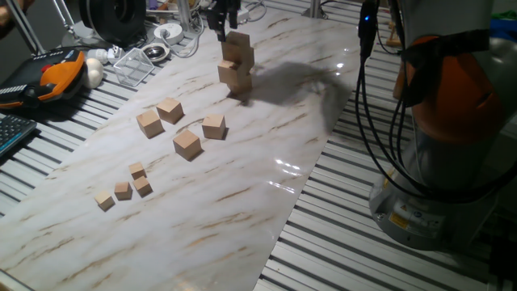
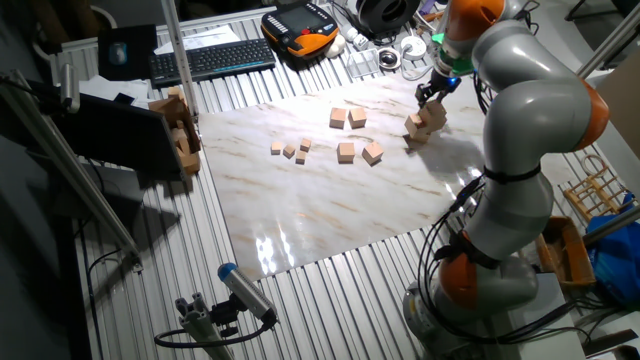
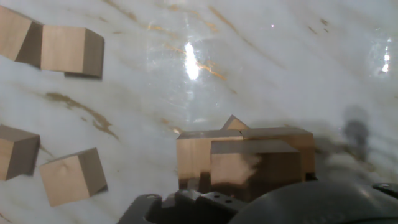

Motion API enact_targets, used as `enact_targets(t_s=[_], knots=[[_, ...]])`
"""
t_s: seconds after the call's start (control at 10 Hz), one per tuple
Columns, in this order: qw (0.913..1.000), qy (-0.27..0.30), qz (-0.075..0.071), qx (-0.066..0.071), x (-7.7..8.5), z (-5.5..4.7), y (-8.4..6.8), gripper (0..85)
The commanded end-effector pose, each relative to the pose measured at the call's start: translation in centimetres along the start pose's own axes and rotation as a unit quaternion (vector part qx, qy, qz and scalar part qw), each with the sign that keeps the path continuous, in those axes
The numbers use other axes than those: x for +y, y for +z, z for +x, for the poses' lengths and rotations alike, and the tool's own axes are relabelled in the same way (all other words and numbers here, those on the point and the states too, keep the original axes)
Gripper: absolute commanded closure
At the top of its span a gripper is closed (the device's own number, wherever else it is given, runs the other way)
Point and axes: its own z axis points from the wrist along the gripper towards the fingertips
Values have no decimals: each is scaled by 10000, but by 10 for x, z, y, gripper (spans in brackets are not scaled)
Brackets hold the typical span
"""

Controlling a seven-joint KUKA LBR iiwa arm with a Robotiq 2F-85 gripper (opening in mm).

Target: Stack the blocks into a cross shape

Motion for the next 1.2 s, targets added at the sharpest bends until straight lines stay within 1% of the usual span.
enact_targets(t_s=[0.0, 0.1, 0.2, 0.3, 0.4, 0.5, 0.6, 0.7, 0.8, 0.9, 1.0, 1.1], knots=[[10000, 45, -8, -8, 8, 0, 1, 850], [9998, 167, -24, -62, 20, 3, 4, 850], [9995, 296, -86, -91, 37, 8, 9, 850], [9991, 397, -42, -107, 51, 14, 9, 850], [9986, 511, -96, -89, 63, 19, 9, 850], [9982, 595, -73, -66, 75, 22, 5, 850], [9982, 589, -4, -69, 84, 24, 4, 850], [9985, 534, -66, -105, 85, 24, 8, 850], [9986, 503, -89, -120, 89, 25, 11, 850], [9990, 427, -73, -129, 93, 27, 15, 850], [9991, 388, -104, -128, 97, 29, 21, 850], [9992, 358, -112, -167, 102, 32, 26, 850]])
